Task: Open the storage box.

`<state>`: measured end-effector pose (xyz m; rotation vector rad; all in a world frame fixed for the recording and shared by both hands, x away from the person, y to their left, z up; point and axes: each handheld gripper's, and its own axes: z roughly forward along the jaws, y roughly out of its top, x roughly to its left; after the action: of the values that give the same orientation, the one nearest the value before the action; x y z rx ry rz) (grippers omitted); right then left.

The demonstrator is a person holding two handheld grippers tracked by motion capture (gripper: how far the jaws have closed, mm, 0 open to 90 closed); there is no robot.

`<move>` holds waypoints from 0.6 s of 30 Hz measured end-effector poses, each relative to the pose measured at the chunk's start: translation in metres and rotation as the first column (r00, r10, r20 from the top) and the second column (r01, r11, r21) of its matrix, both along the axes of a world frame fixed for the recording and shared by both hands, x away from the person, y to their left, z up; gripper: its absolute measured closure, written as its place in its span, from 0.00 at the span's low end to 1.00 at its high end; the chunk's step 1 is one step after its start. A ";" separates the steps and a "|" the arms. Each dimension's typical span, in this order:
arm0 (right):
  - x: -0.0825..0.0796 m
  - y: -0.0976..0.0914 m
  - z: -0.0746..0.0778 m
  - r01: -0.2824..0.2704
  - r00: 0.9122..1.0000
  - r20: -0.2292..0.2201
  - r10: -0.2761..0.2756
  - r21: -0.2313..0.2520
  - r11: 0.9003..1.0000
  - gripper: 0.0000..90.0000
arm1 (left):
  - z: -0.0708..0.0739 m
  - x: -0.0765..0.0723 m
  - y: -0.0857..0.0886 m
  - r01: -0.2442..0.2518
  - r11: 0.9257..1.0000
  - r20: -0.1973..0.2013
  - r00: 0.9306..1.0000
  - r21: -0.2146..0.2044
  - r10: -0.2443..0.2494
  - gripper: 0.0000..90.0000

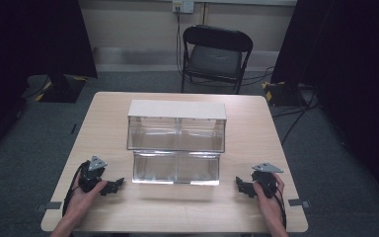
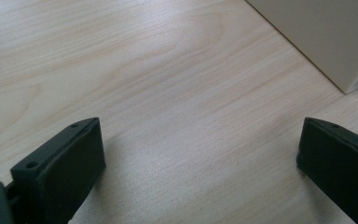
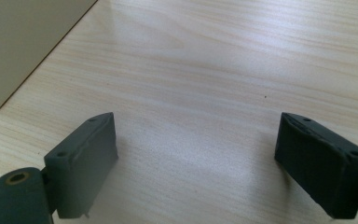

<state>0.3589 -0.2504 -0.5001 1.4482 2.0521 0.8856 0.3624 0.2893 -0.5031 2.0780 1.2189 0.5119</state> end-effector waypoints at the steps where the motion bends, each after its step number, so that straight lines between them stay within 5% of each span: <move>1: 0.000 0.000 0.000 0.001 1.000 -0.001 -0.001 0.000 1.000 0.13 | 0.000 0.000 0.000 0.000 1.000 0.000 1.000 0.000 0.000 0.00; 8: 0.000 0.000 0.000 0.000 1.000 0.000 0.000 0.000 1.000 0.13 | 0.001 -0.003 -0.002 0.003 1.000 0.000 1.000 -0.004 -0.003 0.04; 12: 0.000 0.000 0.000 0.001 1.000 -0.001 -0.001 0.000 1.000 0.13 | 0.005 -0.007 -0.006 0.010 1.000 0.007 1.000 -0.018 -0.010 0.19; 18: 0.000 0.000 0.000 0.000 1.000 -0.001 0.000 0.000 1.000 0.13 | 0.009 -0.010 -0.008 0.040 0.999 0.002 0.999 -0.034 -0.040 0.18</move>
<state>0.3589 -0.2503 -0.5001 1.4492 2.0522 0.8853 0.3526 0.2815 -0.4946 2.0690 1.1755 0.4712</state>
